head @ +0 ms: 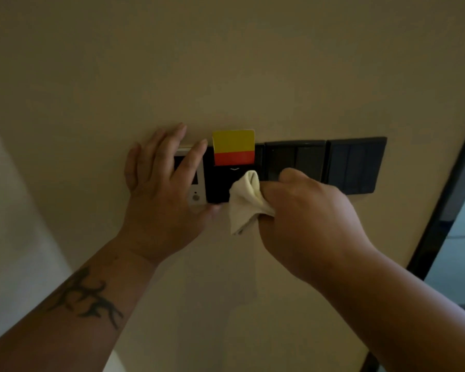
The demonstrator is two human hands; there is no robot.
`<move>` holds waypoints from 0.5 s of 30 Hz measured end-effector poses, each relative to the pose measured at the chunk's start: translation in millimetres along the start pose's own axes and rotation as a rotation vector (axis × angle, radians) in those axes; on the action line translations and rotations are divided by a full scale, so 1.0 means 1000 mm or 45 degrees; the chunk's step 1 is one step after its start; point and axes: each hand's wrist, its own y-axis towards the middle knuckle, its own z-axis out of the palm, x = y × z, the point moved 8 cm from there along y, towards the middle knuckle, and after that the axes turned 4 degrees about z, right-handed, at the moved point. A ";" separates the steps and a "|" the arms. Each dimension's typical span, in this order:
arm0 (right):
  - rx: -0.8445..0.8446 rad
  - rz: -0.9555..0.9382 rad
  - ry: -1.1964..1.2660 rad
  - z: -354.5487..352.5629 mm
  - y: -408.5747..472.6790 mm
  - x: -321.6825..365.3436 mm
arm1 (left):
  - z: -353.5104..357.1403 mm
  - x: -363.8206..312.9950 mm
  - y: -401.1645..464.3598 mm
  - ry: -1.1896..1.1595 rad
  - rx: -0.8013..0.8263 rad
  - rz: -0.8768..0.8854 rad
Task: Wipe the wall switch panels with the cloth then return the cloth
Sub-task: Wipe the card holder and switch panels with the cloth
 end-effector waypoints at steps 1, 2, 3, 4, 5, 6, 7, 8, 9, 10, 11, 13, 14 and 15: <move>0.009 -0.018 0.014 0.003 0.001 0.004 | 0.000 0.000 0.000 -0.019 0.011 -0.008; 0.027 -0.038 0.008 0.008 0.002 0.008 | 0.001 0.001 0.001 -0.039 0.021 -0.015; 0.048 -0.052 -0.018 0.014 0.003 0.012 | 0.001 0.001 0.002 -0.054 0.028 -0.021; 0.060 -0.062 -0.035 0.018 0.004 0.014 | 0.001 0.001 0.002 -0.065 0.030 -0.028; 0.073 -0.070 -0.044 0.021 0.005 0.016 | 0.001 0.002 0.002 -0.074 0.033 -0.033; 0.078 -0.081 -0.049 0.023 0.005 0.017 | 0.001 0.002 0.002 -0.081 0.039 -0.037; 0.069 -0.089 -0.048 0.021 0.005 0.016 | 0.001 0.001 0.003 -0.084 0.046 -0.039; 0.047 -0.094 -0.038 0.020 0.005 0.015 | 0.002 0.001 0.002 -0.077 0.056 -0.039; 0.027 -0.087 -0.022 0.019 0.005 0.013 | 0.003 0.002 0.002 -0.071 0.062 -0.040; 0.013 -0.081 -0.012 0.016 0.005 0.012 | 0.003 0.002 0.003 -0.074 0.057 -0.042; 0.011 -0.081 -0.012 0.015 0.004 0.013 | 0.002 0.002 0.003 -0.076 0.052 -0.047; 0.027 -0.080 -0.013 0.015 0.003 0.014 | 0.002 0.001 0.002 -0.077 0.047 -0.052; 0.035 -0.079 -0.006 0.015 0.003 0.014 | 0.002 0.001 0.002 -0.081 0.046 -0.050; 0.040 -0.081 -0.002 0.015 0.004 0.014 | 0.002 0.001 0.002 -0.082 0.042 -0.048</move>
